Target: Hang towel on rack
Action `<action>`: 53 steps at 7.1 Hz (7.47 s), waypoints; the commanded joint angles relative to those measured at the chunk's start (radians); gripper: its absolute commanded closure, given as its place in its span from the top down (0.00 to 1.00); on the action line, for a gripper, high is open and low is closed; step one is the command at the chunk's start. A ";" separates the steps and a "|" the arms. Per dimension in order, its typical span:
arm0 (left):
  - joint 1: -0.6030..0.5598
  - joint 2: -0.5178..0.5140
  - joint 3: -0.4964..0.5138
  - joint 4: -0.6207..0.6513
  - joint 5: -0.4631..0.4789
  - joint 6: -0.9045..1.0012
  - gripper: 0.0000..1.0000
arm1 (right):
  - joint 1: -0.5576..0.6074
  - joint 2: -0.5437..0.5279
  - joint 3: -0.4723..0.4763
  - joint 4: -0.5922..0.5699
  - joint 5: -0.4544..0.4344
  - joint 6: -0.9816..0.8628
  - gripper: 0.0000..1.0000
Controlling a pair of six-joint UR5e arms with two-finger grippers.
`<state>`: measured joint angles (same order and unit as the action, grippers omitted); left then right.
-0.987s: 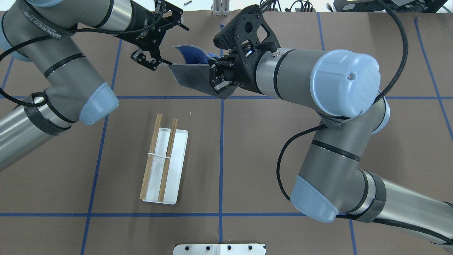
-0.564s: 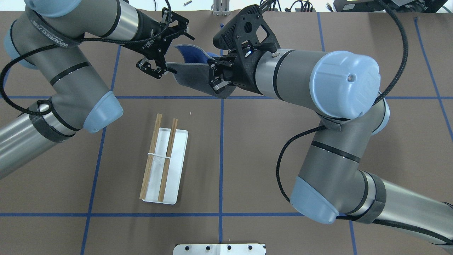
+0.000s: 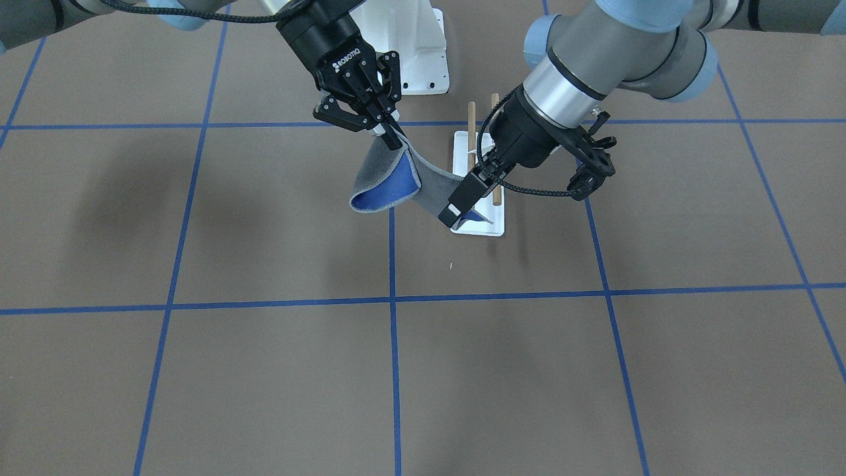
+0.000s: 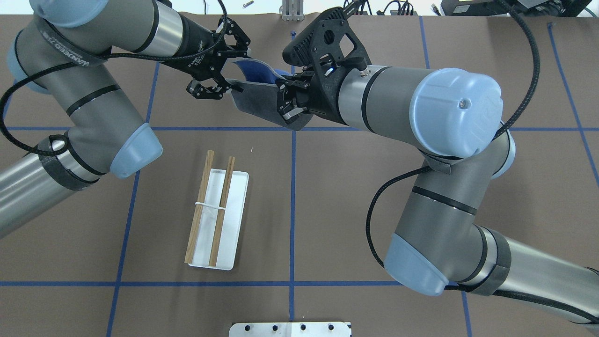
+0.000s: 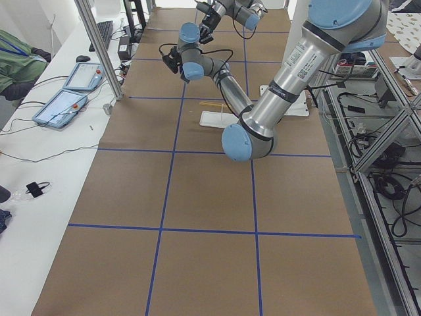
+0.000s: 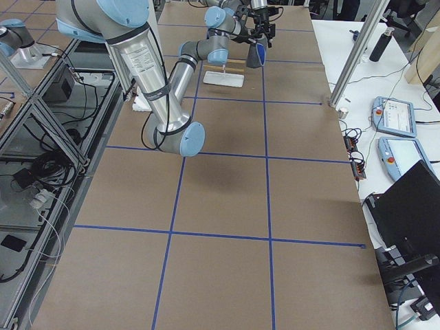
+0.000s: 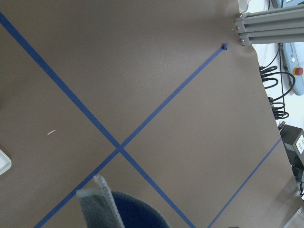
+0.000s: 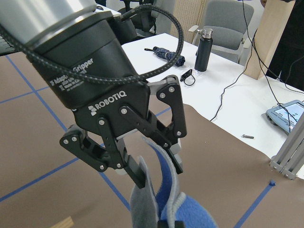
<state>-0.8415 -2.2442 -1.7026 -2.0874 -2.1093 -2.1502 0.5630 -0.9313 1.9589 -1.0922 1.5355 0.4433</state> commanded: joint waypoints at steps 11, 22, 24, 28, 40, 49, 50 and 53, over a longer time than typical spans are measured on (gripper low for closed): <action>-0.008 0.002 -0.008 -0.019 0.034 0.010 0.00 | 0.005 -0.033 0.015 -0.005 0.011 0.340 1.00; 0.289 0.237 -0.279 -0.026 0.218 0.076 0.00 | 0.678 -0.077 -0.477 -0.405 0.649 -0.113 1.00; 0.271 0.404 -0.287 -0.177 0.213 0.098 0.00 | 0.725 -0.086 -0.527 -0.405 0.688 -0.184 1.00; 0.193 0.556 -0.281 -0.281 0.198 0.185 0.00 | 0.772 -0.133 -0.535 -0.405 0.696 -0.285 1.00; -0.094 0.561 -0.104 -0.211 -0.007 0.807 0.98 | 0.847 -0.272 -0.528 -0.394 0.712 -0.342 1.00; -0.784 0.627 0.167 0.537 -0.256 2.448 0.98 | 0.930 -0.495 -0.532 -0.405 0.710 -0.545 1.00; -0.785 0.653 0.185 0.526 -0.258 2.405 0.98 | 0.930 -0.495 -0.532 -0.405 0.710 -0.545 1.00; -0.788 0.722 0.115 0.484 -0.253 2.367 0.98 | 0.930 -0.495 -0.532 -0.397 0.709 -0.545 1.00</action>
<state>-1.6281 -1.5346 -1.5683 -1.5996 -2.3645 0.2428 1.4925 -1.4262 1.4266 -1.4925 2.2448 -0.1012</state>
